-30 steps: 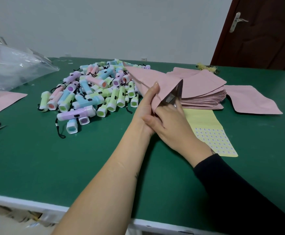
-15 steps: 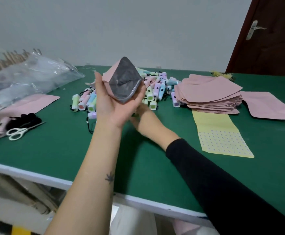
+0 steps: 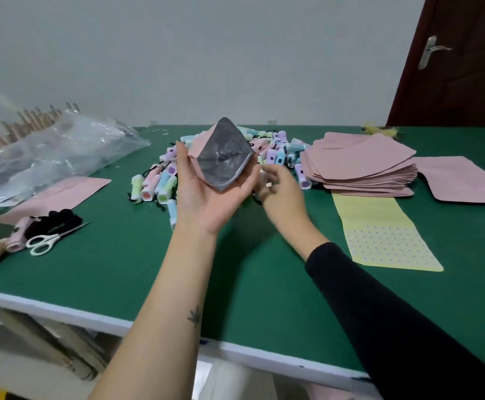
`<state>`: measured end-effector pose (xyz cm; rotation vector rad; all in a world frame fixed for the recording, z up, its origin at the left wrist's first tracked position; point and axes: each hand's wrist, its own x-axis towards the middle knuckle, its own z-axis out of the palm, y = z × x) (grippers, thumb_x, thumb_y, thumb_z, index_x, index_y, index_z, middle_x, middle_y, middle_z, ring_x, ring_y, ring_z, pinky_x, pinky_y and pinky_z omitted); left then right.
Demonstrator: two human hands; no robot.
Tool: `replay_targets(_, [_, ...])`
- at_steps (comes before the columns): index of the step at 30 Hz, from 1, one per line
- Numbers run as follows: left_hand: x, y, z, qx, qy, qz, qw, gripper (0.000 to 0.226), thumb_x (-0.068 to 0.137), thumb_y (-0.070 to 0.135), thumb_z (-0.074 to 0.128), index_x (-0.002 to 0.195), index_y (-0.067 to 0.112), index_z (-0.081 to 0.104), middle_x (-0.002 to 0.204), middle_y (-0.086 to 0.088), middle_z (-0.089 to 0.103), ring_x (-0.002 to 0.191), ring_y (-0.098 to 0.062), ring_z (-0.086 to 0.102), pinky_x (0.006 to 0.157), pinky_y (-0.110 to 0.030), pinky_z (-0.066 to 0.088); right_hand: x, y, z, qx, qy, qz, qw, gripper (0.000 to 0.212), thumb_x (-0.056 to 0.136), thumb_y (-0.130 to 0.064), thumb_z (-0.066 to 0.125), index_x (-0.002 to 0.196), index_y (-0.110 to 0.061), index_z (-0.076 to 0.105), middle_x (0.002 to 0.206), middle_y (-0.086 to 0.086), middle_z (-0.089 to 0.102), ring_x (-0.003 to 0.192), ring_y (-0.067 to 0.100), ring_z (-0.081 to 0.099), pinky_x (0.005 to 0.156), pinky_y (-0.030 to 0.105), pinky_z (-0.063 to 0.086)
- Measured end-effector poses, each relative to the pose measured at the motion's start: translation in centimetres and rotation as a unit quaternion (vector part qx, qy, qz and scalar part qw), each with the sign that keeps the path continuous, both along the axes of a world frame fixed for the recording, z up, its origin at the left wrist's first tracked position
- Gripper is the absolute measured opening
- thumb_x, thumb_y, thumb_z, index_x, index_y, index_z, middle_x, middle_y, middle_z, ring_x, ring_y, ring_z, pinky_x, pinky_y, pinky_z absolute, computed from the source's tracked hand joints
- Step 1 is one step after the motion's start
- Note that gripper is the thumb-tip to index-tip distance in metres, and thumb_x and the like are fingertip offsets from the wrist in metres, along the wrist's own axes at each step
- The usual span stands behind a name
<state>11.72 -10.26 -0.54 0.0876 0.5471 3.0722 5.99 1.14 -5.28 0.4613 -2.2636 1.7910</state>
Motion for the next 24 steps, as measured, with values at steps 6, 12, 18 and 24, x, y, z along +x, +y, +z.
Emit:
replay_targets(6, [-3.8, 5.9, 0.0, 0.039, -0.003, -0.067, 0.997, 0.084, 0.081, 0.068, 0.058, 0.14, 0.008, 0.05, 0.122, -0.026, 0.062, 0.113, -0.042, 0.057, 0.081, -0.057, 0.056, -0.6, 10.4, 5.1, -0.176, 0.156, -0.19, 0.953, 0.023, 0.097, -0.018, 0.055, 0.114, -0.02, 0.041, 0.11, -0.006, 0.052, 0.091, 0.011, 0.066, 0.076, 0.026, 0.056])
replay_targets(12, [-6.5, 10.8, -0.8, -0.003, -0.04, -0.077, 0.996, 0.081, 0.084, 0.07, 0.054, 0.136, 0.009, 0.054, 0.132, -0.021, 0.059, 0.117, -0.039, 0.057, 0.088, -0.051, 0.053, 0.7, 12.1, 5.4, -0.201, 0.297, -0.209, 0.91, 0.015, 0.099, -0.007, 0.046, 0.112, -0.009, 0.038, 0.112, 0.0, 0.047, 0.093, 0.021, 0.061, 0.083, 0.035, 0.055])
replay_targets(18, [-6.5, 12.1, -1.7, 0.018, -0.009, -0.1, 0.995, 0.083, 0.085, 0.065, 0.054, 0.147, 0.011, 0.044, 0.14, -0.021, 0.053, 0.122, -0.037, 0.056, 0.102, -0.054, 0.046, 1.0, 11.4, 4.1, -0.069, 0.36, -0.147, 0.919, 0.011, 0.092, -0.008, 0.058, 0.1, -0.004, 0.051, 0.1, -0.011, 0.051, 0.088, -0.004, 0.055, 0.077, 0.018, 0.051])
replay_targets(24, [-5.5, 12.4, -1.5, 0.002, -0.027, -0.059, 0.998, 0.077, 0.084, 0.058, 0.06, 0.146, 0.015, 0.044, 0.116, -0.017, 0.063, 0.095, -0.031, 0.069, 0.073, -0.043, 0.06, 0.5, 10.6, 2.3, 0.189, 0.37, -0.184, 0.891, 0.006, 0.083, -0.015, 0.073, 0.082, -0.01, 0.071, 0.098, 0.0, 0.073, 0.094, 0.02, 0.062, 0.099, 0.046, 0.04])
